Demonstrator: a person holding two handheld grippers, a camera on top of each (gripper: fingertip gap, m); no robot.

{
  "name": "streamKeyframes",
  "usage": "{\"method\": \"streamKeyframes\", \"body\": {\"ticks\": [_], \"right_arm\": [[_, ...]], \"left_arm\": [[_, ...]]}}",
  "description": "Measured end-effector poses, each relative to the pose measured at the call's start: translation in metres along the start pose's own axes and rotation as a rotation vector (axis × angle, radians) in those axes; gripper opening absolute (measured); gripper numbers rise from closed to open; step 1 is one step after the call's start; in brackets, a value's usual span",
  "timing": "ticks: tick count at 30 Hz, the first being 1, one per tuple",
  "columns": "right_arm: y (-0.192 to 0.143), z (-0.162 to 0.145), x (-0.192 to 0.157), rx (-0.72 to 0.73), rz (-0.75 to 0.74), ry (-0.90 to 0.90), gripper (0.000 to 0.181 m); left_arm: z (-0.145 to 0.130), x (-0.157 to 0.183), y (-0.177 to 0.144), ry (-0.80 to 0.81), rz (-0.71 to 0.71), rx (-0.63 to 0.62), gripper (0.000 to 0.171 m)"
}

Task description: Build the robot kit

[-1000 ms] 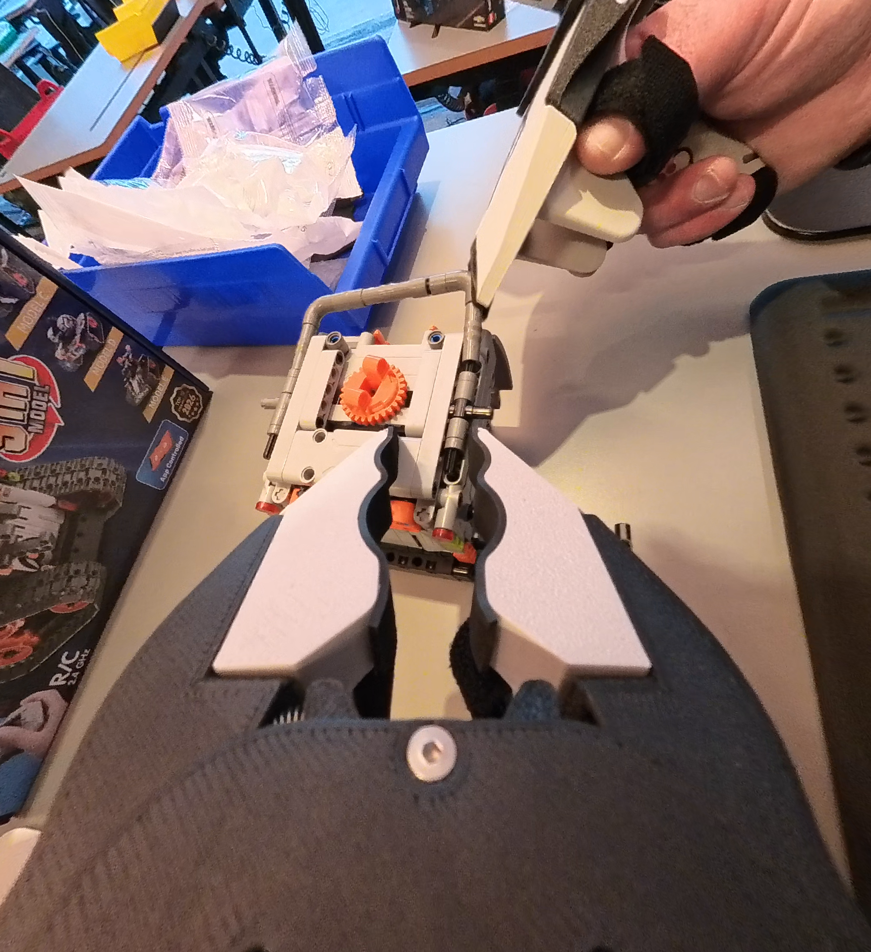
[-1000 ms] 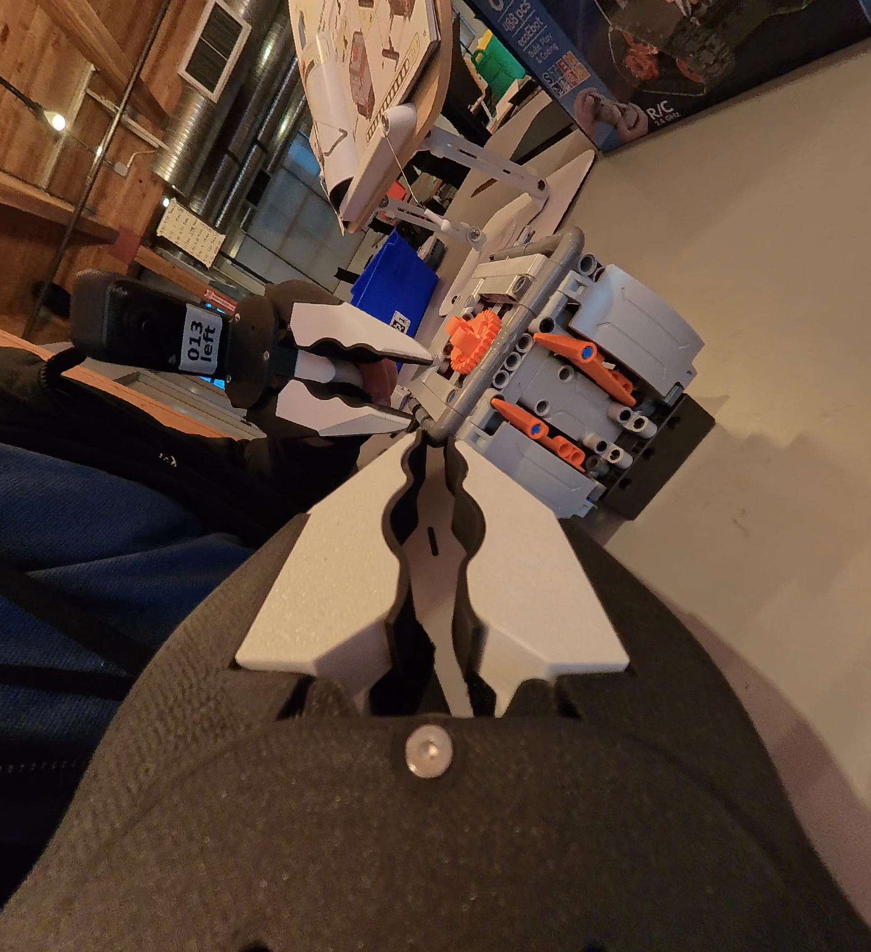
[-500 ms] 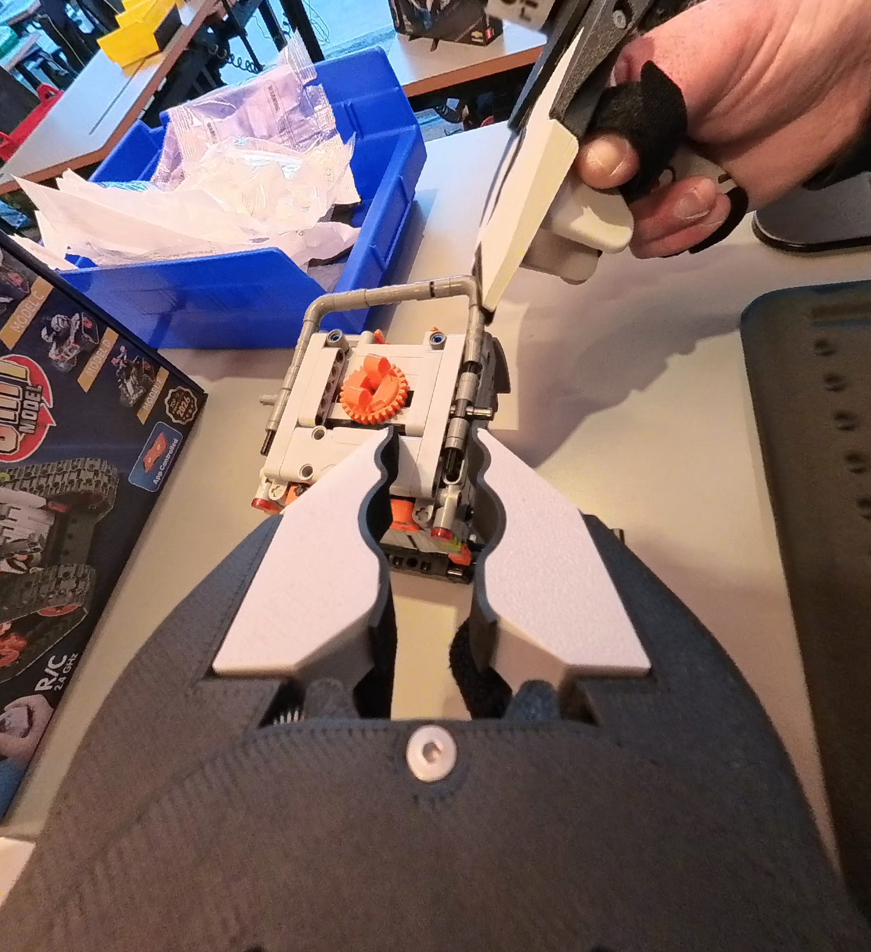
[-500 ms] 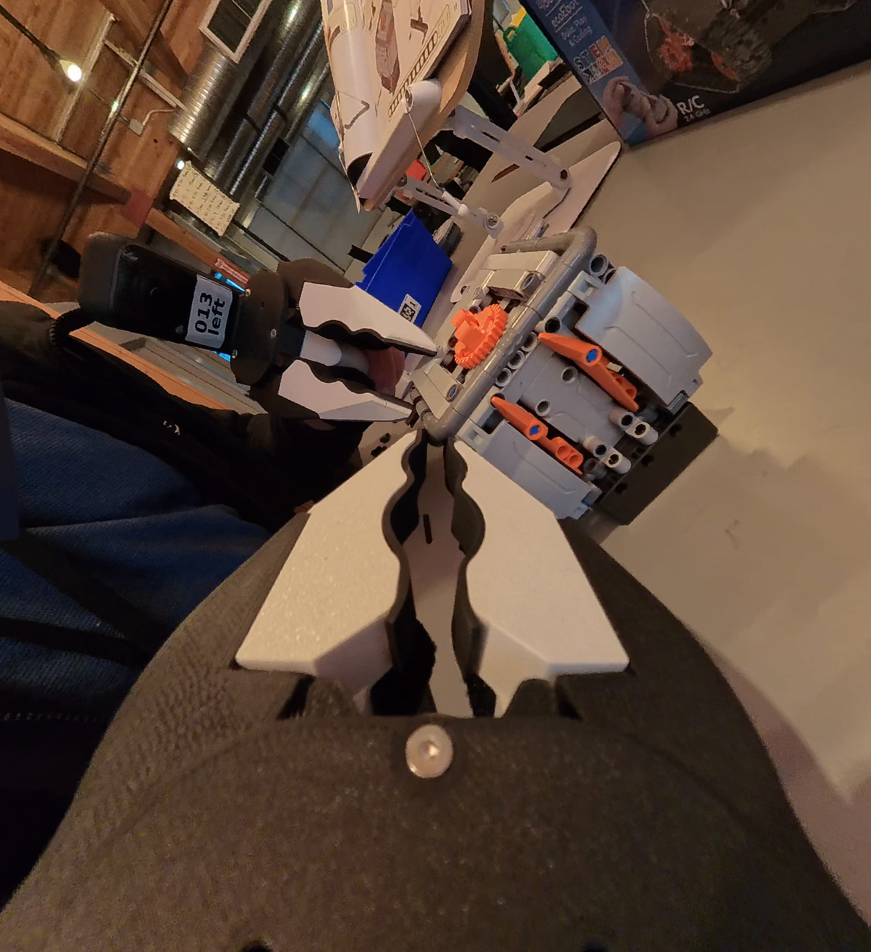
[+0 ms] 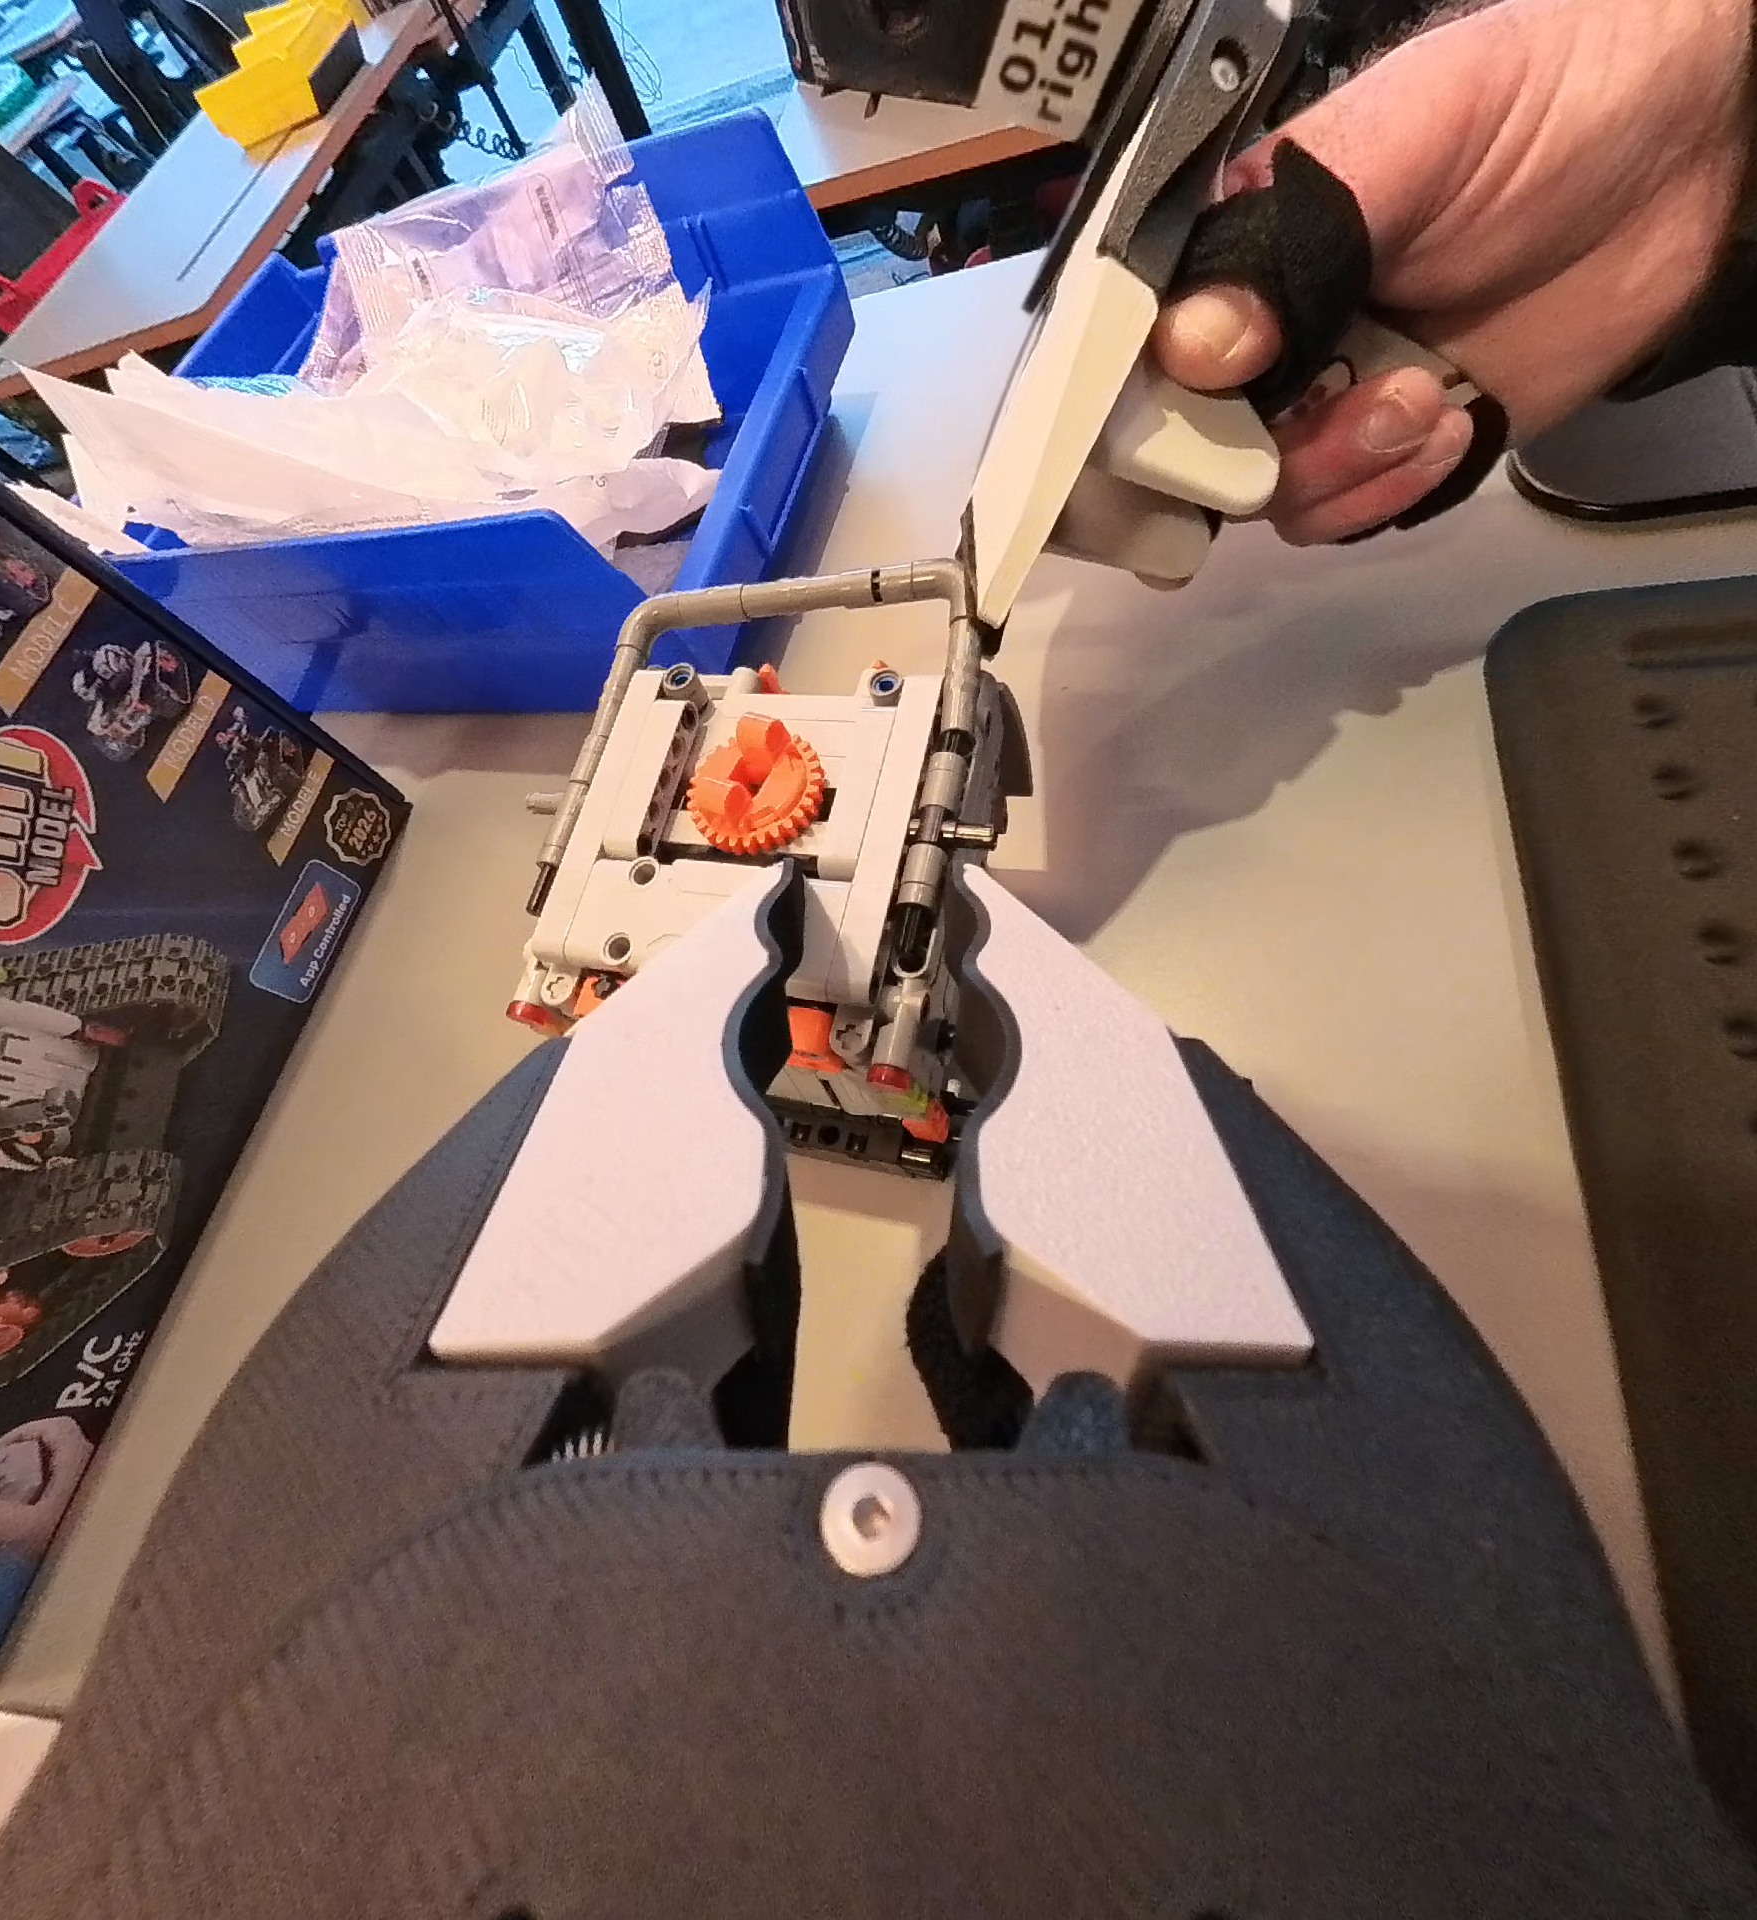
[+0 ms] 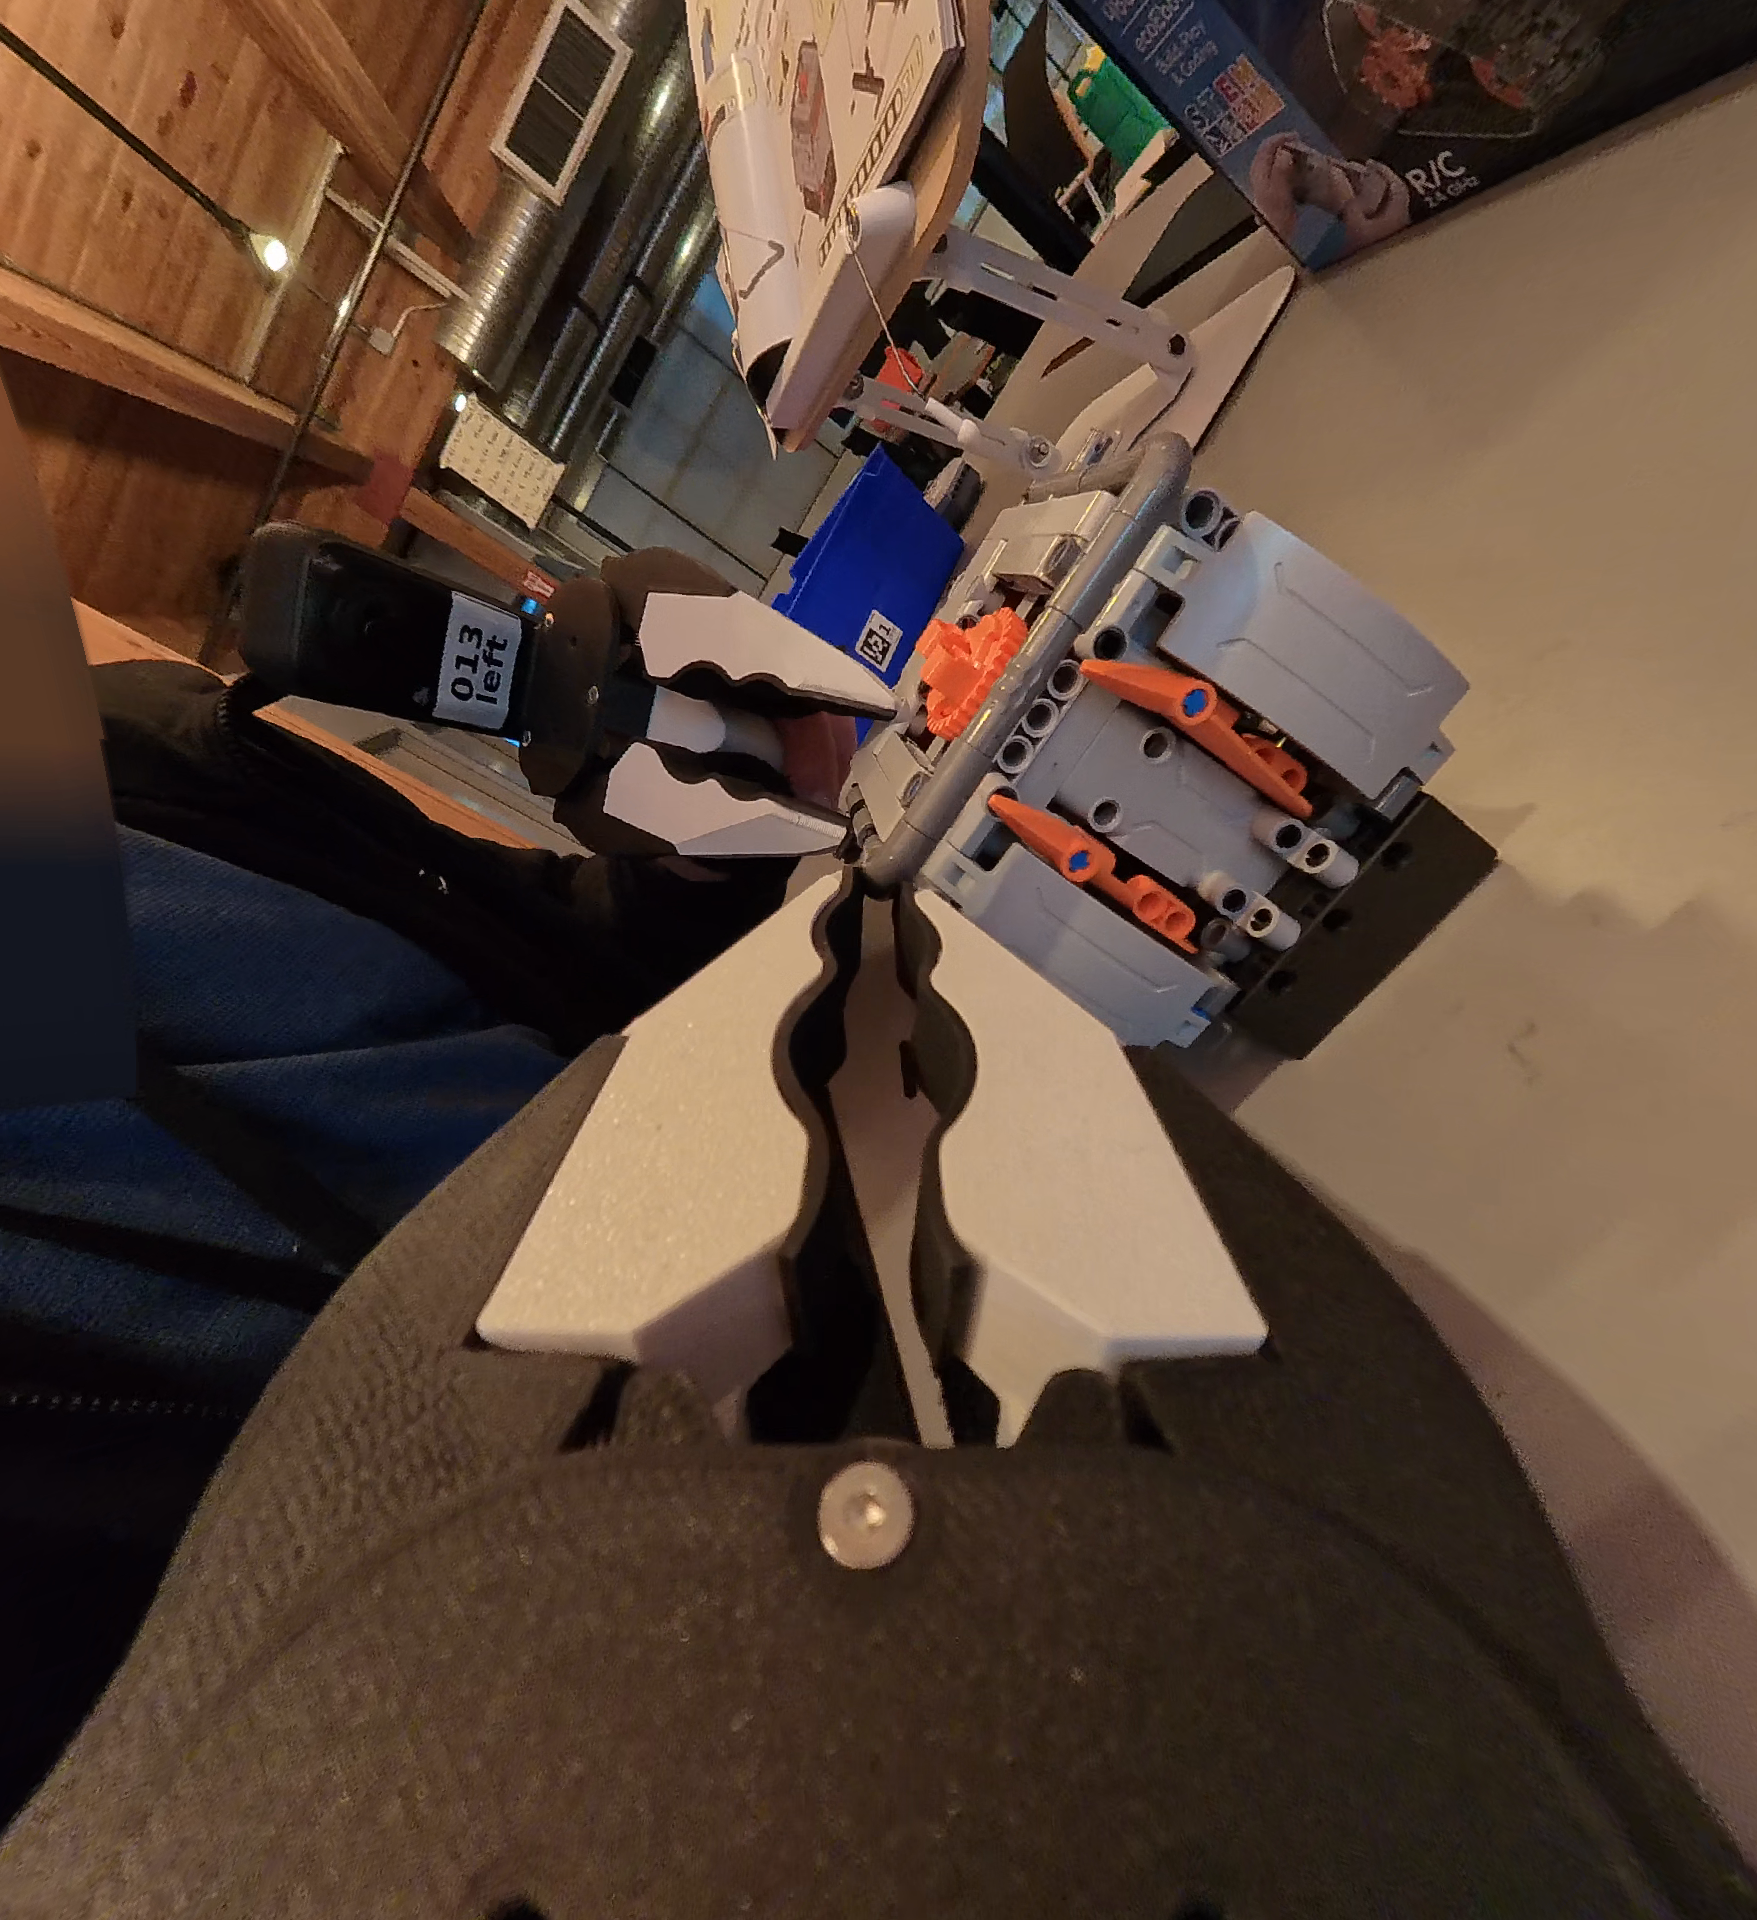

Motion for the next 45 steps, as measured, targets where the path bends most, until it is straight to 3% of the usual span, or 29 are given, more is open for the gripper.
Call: {"method": "streamKeyframes", "body": {"ticks": [11, 17, 27, 31, 33, 34, 36, 39, 43, 45], "right_arm": [[0.001, -0.001, -0.001, 0.061, 0.022, 0.103, 0.003], [0.002, -0.002, 0.000, 0.072, -0.032, 0.063, 0.003], [0.003, -0.007, -0.001, 0.041, -0.001, -0.045, 0.002], [0.007, -0.012, -0.001, -0.007, -0.023, -0.129, 0.000], [0.037, -0.040, 0.004, -0.204, -0.097, -0.209, 0.000], [0.049, -0.042, -0.001, -0.206, -0.086, -0.229, 0.000], [0.037, -0.026, -0.012, -0.086, -0.084, -0.234, 0.000], [0.021, -0.033, -0.009, -0.079, -0.104, -0.213, 0.000], [-0.008, -0.010, -0.013, 0.025, -0.124, -0.206, 0.000], [-0.019, -0.005, -0.007, 0.054, -0.148, -0.161, 0.013]], "left_arm": [[0.000, 0.000, 0.001, -0.001, 0.025, -0.001, 0.024], [0.000, 0.000, 0.001, -0.004, 0.036, 0.003, 0.024], [0.000, 0.000, 0.001, -0.033, 0.031, 0.011, 0.025], [0.000, -0.001, 0.001, -0.080, -0.004, 0.027, 0.024], [0.005, 0.003, 0.003, -0.089, -0.033, 0.050, 0.023], [0.008, 0.006, 0.006, -0.072, -0.029, 0.052, 0.024], [0.006, -0.001, 0.005, -0.061, -0.007, 0.032, 0.023], [0.004, 0.000, 0.003, -0.077, -0.054, 0.037, 0.023], [0.002, 0.000, -0.001, -0.044, -0.092, 0.023, 0.023], [0.001, 0.001, -0.002, -0.039, -0.108, 0.026, 0.023]]}}
Point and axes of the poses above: each gripper's, where its closed fingertips meet, y out along the fingers, z out of its top, x = y × z across the jaws, the point moved 1 cm from there along -y, back along the fingers, and after that the axes turned 9 degrees about -x, right-handed, at the moved point
